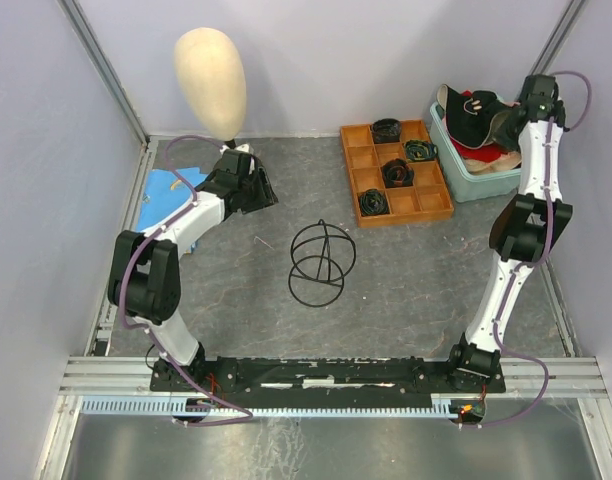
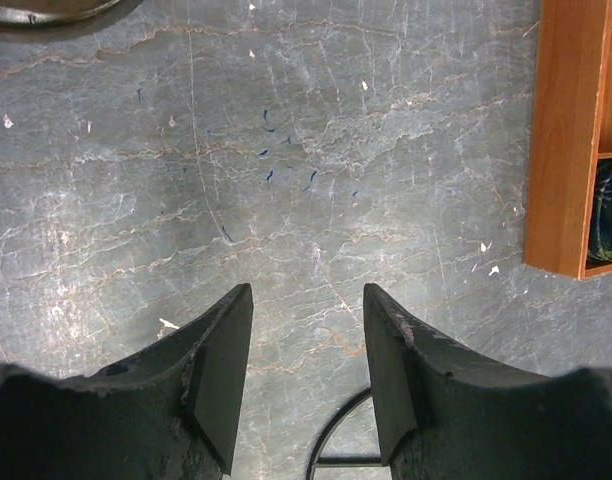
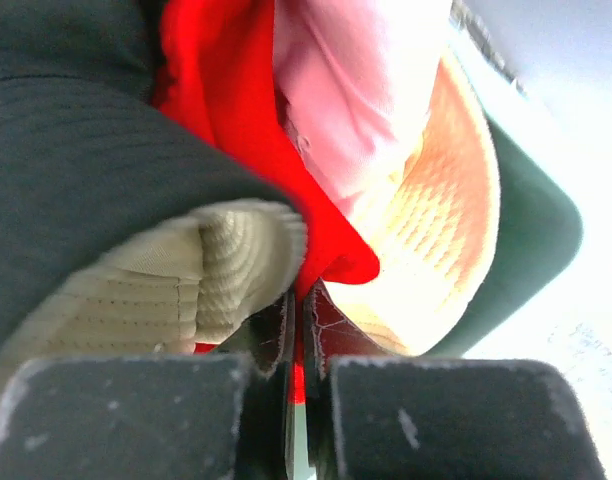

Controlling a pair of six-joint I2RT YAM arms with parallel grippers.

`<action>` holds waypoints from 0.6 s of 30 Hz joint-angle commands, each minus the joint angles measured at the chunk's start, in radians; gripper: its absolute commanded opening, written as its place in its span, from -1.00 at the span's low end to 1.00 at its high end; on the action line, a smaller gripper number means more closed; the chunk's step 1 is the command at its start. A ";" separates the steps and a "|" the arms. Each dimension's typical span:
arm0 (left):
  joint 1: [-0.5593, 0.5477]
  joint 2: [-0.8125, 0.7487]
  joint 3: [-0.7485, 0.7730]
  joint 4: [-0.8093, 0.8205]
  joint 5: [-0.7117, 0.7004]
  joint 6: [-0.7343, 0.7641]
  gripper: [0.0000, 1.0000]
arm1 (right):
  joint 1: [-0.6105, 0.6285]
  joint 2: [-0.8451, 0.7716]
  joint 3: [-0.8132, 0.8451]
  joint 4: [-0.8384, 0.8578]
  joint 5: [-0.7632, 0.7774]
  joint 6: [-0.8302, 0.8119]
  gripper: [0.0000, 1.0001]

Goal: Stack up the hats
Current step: Pick up the hat from the bin.

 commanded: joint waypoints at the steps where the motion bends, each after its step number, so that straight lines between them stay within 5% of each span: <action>1: 0.005 0.013 0.068 0.008 0.006 0.036 0.11 | 0.003 -0.150 0.162 0.096 0.072 -0.032 -1.00; 18: 0.005 -0.004 0.150 -0.046 0.039 0.075 0.11 | -0.004 -0.405 0.231 0.147 0.179 -0.103 -1.00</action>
